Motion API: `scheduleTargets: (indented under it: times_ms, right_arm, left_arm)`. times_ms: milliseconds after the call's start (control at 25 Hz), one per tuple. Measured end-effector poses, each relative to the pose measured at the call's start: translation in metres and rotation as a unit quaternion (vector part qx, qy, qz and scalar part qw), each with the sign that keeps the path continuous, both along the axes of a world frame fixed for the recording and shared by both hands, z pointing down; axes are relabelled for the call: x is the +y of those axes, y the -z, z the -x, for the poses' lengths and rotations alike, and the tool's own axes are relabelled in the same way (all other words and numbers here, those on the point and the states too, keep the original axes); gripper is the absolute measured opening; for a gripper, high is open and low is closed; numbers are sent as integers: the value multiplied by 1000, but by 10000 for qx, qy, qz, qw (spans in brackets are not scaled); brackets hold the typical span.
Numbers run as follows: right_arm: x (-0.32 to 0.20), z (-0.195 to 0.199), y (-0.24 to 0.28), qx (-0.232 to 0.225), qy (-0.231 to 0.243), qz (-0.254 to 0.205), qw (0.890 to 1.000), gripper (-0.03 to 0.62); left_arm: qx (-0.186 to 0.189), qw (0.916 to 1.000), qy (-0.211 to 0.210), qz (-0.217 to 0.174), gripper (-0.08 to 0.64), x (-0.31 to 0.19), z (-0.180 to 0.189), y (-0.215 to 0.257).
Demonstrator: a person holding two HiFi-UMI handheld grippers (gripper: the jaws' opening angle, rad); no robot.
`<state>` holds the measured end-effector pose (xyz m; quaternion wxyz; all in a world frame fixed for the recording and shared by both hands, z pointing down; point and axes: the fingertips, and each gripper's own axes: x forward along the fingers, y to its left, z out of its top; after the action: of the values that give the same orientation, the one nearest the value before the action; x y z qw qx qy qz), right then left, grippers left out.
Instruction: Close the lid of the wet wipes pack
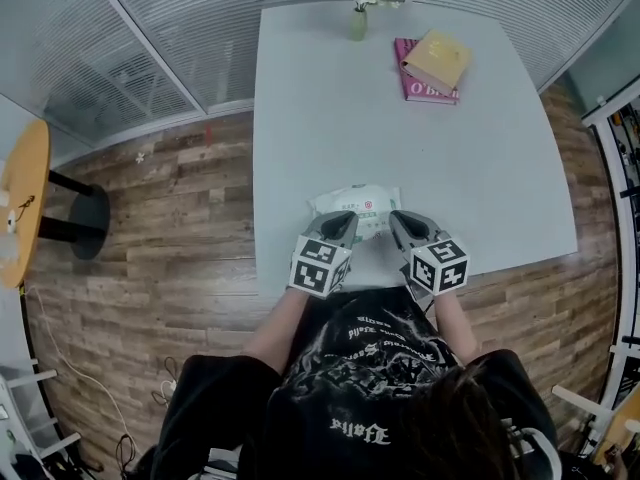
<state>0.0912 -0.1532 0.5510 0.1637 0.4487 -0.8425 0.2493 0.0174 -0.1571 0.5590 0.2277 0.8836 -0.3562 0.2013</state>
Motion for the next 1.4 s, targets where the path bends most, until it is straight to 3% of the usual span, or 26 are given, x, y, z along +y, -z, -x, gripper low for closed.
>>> scheduleTargets:
  times_ms: [200, 320, 480, 640, 1040, 1400]
  right_arm:
    - [0, -21, 40, 162, -360, -706, 9967, 2]
    - [3, -30, 74, 189, -680, -1277, 9893, 0]
    - [13, -36, 103, 212, -1160, -1752, 9774, 0]
    - [21, -41, 103, 278, -1503, -1814, 9714, 0]
    - [26, -29, 111, 685, -1359, -1963, 9687, -2]
    - [28, -39, 109, 571, -1581, -1878, 9677, -2]
  left_arm:
    - [534, 9941, 470, -819, 9, 2, 36, 56]
    - [824, 9887, 582, -1113, 9, 12, 58, 87]
    - [684, 9832, 840, -1470, 9, 20, 82, 104]
    - [632, 9815, 869, -1586, 9, 28, 85, 105]
    - [610, 9775, 839, -1834, 9, 30, 84, 119]
    - [598, 9742, 1027, -1920, 9, 29, 90, 123]
